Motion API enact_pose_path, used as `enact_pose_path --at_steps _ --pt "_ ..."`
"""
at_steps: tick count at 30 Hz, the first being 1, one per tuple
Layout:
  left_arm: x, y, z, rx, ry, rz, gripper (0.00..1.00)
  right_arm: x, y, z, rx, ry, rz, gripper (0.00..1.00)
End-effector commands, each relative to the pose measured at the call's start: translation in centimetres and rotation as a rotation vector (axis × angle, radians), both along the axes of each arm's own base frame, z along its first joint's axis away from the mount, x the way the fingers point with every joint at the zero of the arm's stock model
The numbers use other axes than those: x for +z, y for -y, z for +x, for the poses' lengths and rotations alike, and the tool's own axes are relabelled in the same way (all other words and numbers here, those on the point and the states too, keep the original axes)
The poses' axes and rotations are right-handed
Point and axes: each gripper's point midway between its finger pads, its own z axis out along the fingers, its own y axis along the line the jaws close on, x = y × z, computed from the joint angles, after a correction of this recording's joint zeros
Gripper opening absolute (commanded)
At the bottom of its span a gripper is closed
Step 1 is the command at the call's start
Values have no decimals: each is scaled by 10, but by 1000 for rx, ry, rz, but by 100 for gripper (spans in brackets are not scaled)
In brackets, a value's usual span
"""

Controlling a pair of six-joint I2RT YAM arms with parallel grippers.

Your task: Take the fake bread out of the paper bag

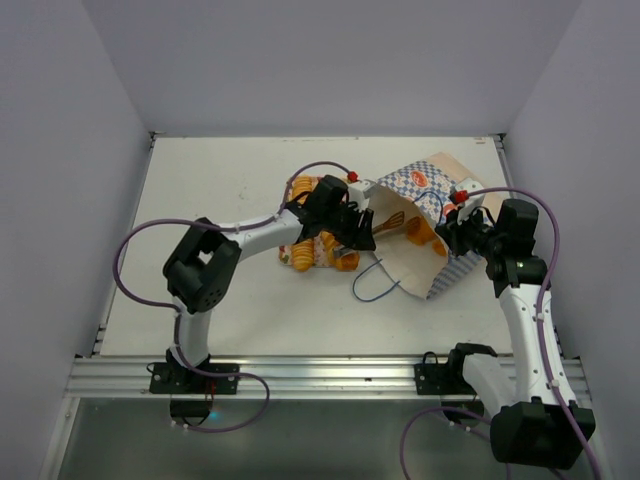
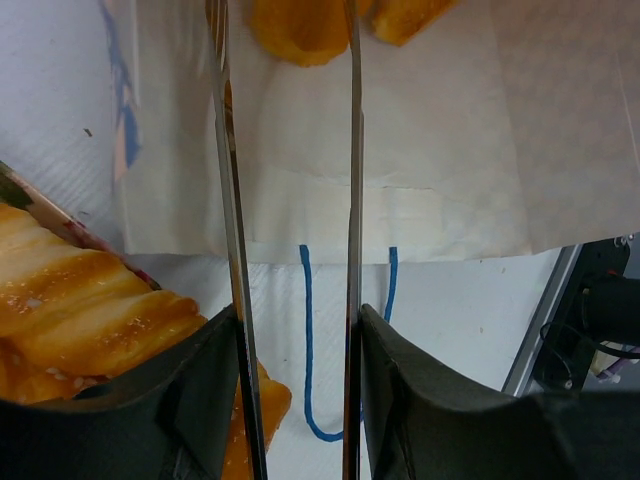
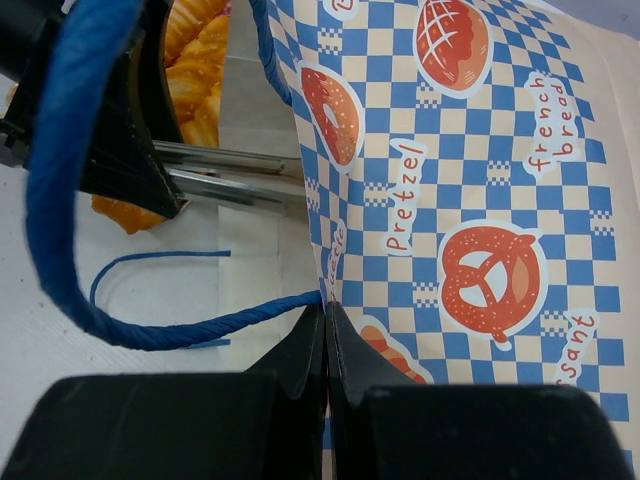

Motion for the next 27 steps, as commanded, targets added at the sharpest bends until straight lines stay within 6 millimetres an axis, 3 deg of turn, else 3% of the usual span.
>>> enact_pose_path --at_steps 1,4,13,27 --pt "38 10 16 -23 92 -86 51 14 -8 -1 49 35 19 0" --pt "40 12 16 -33 91 -91 51 13 -8 -1 49 32 19 0" --pt "22 21 5 -113 -7 -96 52 13 -8 -1 51 32 20 0" --pt "20 6 24 -45 15 -31 51 15 -8 -1 53 37 19 0"
